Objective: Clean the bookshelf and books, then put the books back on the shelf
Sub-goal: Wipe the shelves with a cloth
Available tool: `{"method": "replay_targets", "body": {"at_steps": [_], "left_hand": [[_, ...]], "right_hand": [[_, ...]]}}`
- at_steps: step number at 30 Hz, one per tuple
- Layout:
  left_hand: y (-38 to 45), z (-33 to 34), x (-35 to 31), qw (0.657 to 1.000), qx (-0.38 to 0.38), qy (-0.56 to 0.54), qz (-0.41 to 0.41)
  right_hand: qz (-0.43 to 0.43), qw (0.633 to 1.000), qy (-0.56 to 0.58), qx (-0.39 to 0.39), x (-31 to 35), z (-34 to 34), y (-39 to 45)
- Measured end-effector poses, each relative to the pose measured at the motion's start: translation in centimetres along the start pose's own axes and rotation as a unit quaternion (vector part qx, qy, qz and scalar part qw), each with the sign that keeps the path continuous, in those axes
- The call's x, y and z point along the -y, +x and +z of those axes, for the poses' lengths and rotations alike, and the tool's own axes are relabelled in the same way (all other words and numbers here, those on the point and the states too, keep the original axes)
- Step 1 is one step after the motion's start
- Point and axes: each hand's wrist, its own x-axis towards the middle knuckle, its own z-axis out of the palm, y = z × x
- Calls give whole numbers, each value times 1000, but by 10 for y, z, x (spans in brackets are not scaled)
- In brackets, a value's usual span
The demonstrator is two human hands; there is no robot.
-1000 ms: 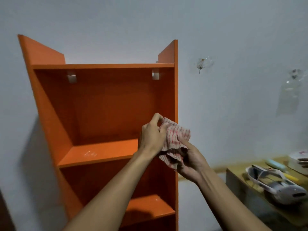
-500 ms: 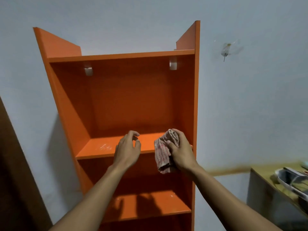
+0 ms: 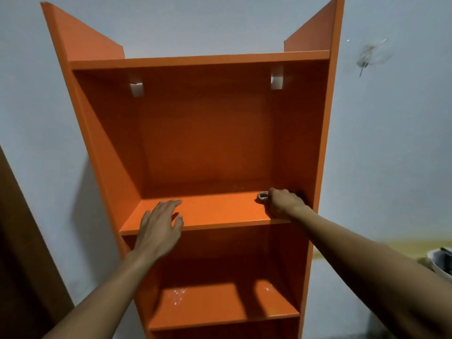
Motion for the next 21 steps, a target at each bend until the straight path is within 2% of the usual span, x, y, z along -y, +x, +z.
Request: {"method": "replay_targets", "body": {"at_steps": [2, 4, 9, 13, 16, 19, 21], "left_hand": [[0, -5, 19, 1000, -9, 7, 4], [-1, -8, 35, 1000, -17, 6, -7], [-15, -2, 59, 999, 11, 46, -19], [-17, 4, 63, 996, -2, 88, 2], [-18, 6, 63, 995, -10, 96, 8], [-19, 6, 65, 995, -13, 97, 18], [-20, 6, 67, 995, -13, 99, 22]], "right_hand": [[42, 994, 96, -2, 1, 10, 10], [61, 991, 122, -1, 4, 12, 16], [59, 998, 25, 15, 27, 16, 0], [-58, 998, -18, -14, 65, 28, -42], [-177, 979, -71, -67, 86, 50, -63], [-259, 955, 19, -144, 100, 64, -78], [-287, 943, 109, -126, 107, 57, -86]]}}
